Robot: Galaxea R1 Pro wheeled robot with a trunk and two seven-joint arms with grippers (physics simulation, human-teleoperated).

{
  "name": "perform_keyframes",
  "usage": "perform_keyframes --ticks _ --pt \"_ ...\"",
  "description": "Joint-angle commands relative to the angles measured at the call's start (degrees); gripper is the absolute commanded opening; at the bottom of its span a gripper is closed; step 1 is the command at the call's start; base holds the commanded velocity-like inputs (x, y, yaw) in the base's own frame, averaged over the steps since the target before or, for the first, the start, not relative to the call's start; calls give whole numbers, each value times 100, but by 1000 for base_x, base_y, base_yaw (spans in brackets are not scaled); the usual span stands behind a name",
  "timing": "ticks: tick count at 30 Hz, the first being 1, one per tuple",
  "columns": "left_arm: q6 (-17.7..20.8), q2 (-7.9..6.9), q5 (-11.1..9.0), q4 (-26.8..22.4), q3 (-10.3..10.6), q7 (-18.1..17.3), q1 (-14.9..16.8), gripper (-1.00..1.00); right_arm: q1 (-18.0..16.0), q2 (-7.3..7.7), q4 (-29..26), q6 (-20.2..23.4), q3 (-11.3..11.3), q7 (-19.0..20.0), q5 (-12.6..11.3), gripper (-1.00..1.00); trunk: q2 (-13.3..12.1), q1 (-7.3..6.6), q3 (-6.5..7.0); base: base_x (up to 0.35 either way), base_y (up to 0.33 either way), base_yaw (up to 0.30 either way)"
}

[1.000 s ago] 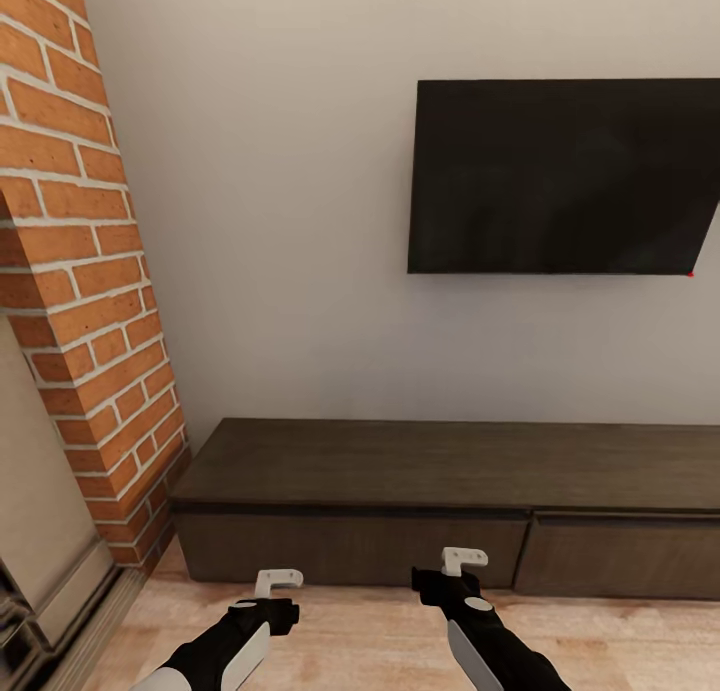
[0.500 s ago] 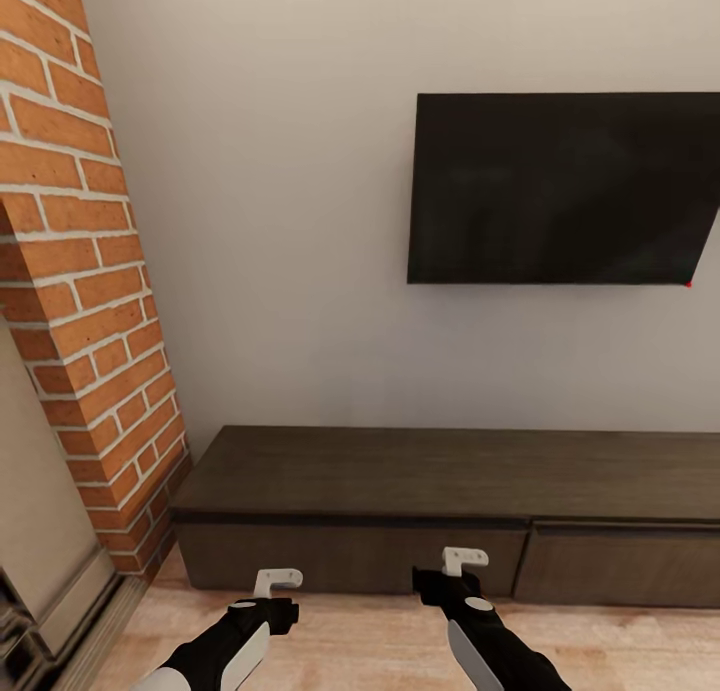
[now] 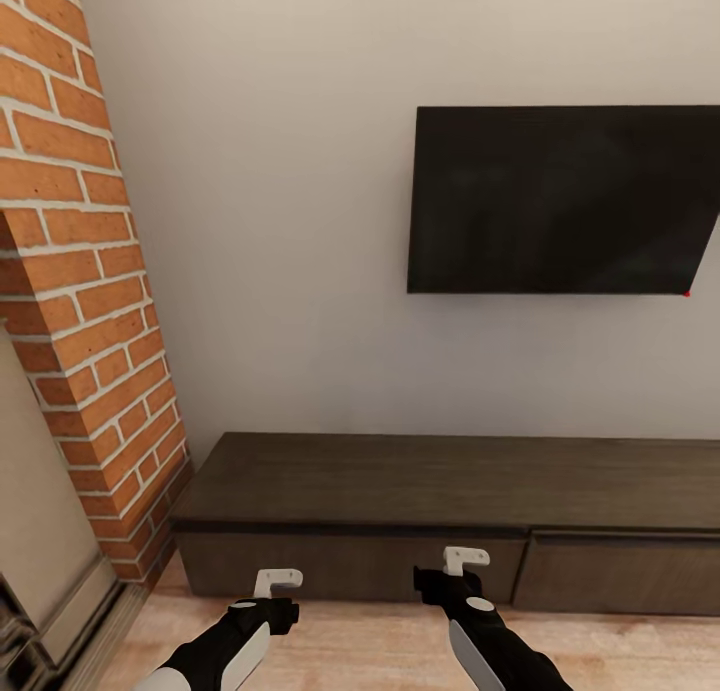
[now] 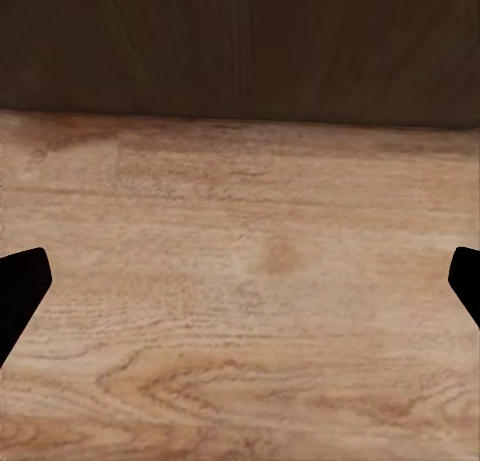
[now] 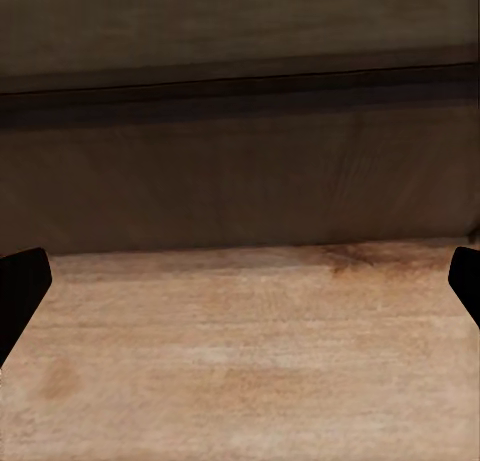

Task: Place each of the two pumpkins and all three candles from the living room inside a cabinet in the living room (use any cabinet), then make sure every cabinet is closed, and position the cauldron so it is next to a table in the living room.

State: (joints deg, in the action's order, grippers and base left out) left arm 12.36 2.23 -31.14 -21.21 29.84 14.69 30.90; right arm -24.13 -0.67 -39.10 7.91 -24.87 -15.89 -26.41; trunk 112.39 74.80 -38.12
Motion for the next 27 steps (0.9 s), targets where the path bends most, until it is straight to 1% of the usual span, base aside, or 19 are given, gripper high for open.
perform_keyframes --ticks 1,27 --pt "21 -5 -51 -12 48 48 4 100 -4 5 -10 20 -29 -48 -40 100 -39 -23 12 0 0 0" --pt "-2 -3 -45 -7 56 55 4 100 -3 5 -10 9 -44 -53 -31 100 -1081 -594 479 0 0 0"
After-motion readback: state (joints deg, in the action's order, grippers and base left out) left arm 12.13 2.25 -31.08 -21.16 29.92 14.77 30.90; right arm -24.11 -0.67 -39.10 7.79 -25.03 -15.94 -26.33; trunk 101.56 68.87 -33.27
